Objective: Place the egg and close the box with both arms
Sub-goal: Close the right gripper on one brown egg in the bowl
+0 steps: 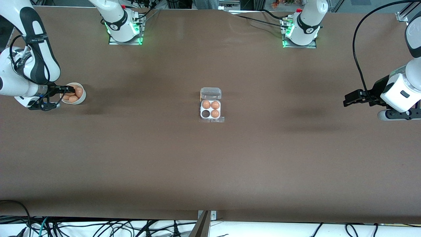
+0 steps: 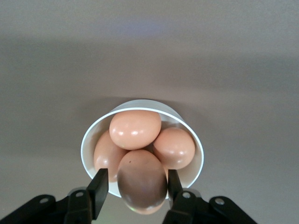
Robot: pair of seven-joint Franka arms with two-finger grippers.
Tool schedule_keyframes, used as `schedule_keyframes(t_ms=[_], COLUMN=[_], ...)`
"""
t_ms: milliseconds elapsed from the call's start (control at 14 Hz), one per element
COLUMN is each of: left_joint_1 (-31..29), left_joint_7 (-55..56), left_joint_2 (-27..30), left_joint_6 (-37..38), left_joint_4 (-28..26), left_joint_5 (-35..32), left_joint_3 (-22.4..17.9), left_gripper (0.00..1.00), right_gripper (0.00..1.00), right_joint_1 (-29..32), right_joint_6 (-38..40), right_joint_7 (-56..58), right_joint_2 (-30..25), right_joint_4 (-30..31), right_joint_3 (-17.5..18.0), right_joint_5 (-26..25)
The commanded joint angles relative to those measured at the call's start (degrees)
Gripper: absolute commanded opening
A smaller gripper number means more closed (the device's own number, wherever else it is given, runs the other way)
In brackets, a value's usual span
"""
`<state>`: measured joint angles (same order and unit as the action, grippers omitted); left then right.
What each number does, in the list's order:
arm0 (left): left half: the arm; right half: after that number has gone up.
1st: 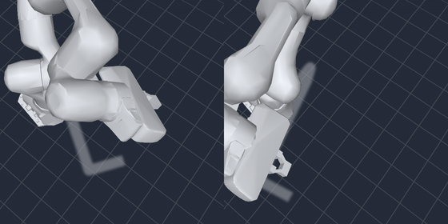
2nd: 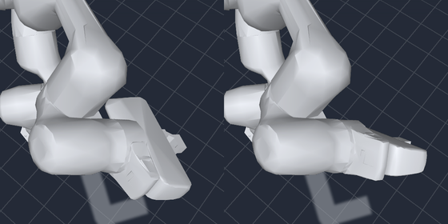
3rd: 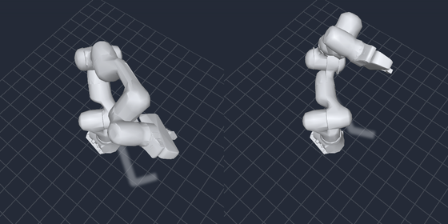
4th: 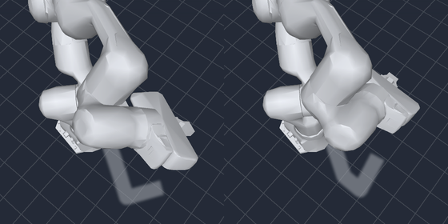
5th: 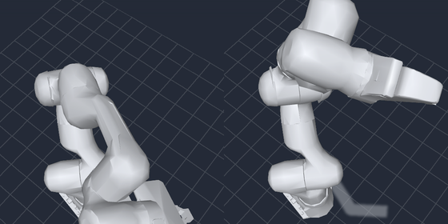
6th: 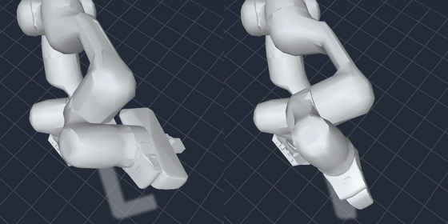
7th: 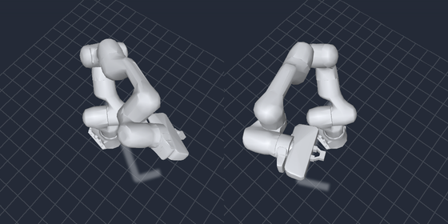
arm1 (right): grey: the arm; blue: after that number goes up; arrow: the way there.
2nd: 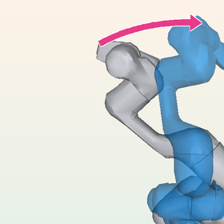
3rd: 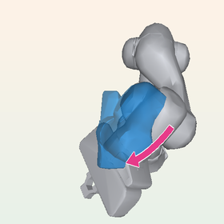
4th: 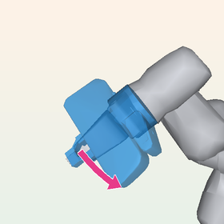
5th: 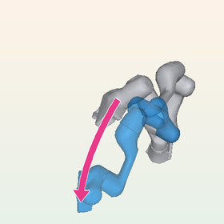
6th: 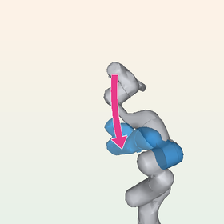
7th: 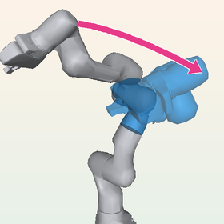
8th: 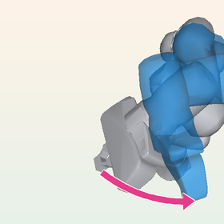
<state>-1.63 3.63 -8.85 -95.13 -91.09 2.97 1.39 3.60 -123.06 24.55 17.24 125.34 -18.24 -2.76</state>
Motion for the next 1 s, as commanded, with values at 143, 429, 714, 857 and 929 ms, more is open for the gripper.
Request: schedule_keyframes(t_ms=[143, 429, 714, 857, 929], left_joint_1=[-0.7, -0.7, -0.7, -0.7, -0.7], left_joint_7=[-1.3, -1.3, -1.3, -1.3, -1.2], left_joint_2=[-0.4, -0.4, -0.4, -0.4, -0.4], left_joint_6=[1.1, 1.1, 1.1, 1.1, 1.1], left_joint_4=[1.1, 1.1, 1.1, 1.1, 1.1], left_joint_5=[1.0, 1.0, 1.0, 1.0, 1.0], left_joint_3=[0.3, 0.3, 0.4, 0.4, 0.3], left_gripper=[1.00, 1.00, 1.00, 1.00, 1.00], right_gripper=[0.44, 0.39, 0.34, 0.33, 0.32], right_joint_1=[0.4, 0.4, 0.5, 0.4, 0.4], right_joint_6=[0.9, 1.8, 2.0, 2.0, 2.1], right_joint_7=[1.2, 1.2, 1.2, 1.2, 1.2], right_joint_2=[-0.4, -0.3, -0.3, -0.3, -0.3], right_joint_4=[0.2, -0.1, -0.2, -0.3, -0.6], right_joint_3=[0.1, 0.1, 0.1, 0.1, 0.1], right_joint_5=[1.0, 1.9, 1.9, 2.0, 2.1])
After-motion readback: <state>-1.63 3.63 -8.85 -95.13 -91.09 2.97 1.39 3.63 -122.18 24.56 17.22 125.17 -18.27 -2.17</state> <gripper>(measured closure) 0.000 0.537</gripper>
